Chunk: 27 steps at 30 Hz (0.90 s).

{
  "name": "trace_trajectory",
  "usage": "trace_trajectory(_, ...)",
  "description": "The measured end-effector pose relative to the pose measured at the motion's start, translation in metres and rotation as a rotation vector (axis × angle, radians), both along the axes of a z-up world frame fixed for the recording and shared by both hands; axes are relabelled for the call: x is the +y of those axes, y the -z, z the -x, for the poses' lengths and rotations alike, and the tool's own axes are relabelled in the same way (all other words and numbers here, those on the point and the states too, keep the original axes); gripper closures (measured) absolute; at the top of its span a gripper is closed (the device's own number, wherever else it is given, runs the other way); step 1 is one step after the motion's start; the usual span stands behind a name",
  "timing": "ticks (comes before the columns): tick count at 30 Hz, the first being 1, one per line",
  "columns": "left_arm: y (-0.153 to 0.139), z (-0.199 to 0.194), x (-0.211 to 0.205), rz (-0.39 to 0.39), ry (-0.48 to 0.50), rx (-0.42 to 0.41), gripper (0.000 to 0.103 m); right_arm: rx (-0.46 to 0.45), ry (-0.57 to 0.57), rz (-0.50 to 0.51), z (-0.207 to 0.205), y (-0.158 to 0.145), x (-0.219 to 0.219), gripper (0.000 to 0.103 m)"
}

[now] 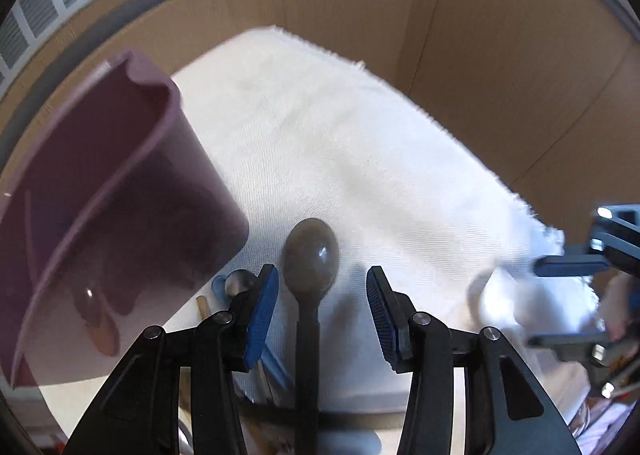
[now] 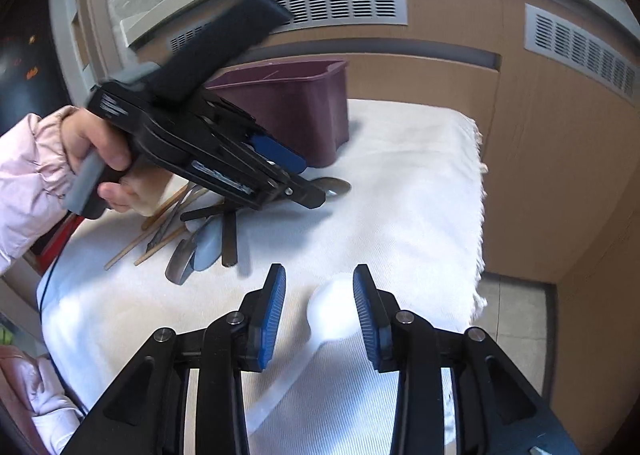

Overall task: Organize utensils
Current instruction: 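Lift the white spoon with the right tool while the left tool lifts the grey spoon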

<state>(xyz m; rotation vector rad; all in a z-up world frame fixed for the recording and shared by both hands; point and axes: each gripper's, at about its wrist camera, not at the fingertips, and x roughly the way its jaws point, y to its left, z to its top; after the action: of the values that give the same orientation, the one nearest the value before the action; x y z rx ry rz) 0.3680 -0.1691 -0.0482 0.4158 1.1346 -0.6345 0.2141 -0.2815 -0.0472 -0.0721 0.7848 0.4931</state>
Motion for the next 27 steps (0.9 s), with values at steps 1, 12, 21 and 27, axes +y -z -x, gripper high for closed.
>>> trace_trajectory(1, 0.005, -0.004, 0.005, 0.004, -0.015, 0.018, 0.056, 0.004, 0.007, 0.000, 0.003, -0.001, -0.001, 0.067)
trace_trajectory(12, -0.007, 0.021, 0.062, 0.147, -0.234, -0.090, 0.070, 0.049, 0.257, 0.105, 0.014, 0.001, 0.002, 0.041)
trace_trajectory(21, -0.039, 0.119, 0.155, 0.360, -0.454, -0.375, 0.070, 0.086, 0.404, 0.267, -0.010, 0.026, 0.052, 0.053)
trace_trajectory(27, -0.040, 0.152, 0.180, 0.419, -0.508, -0.422, 0.070, 0.050, 0.391, 0.356, -0.011, 0.023, 0.058, 0.098)
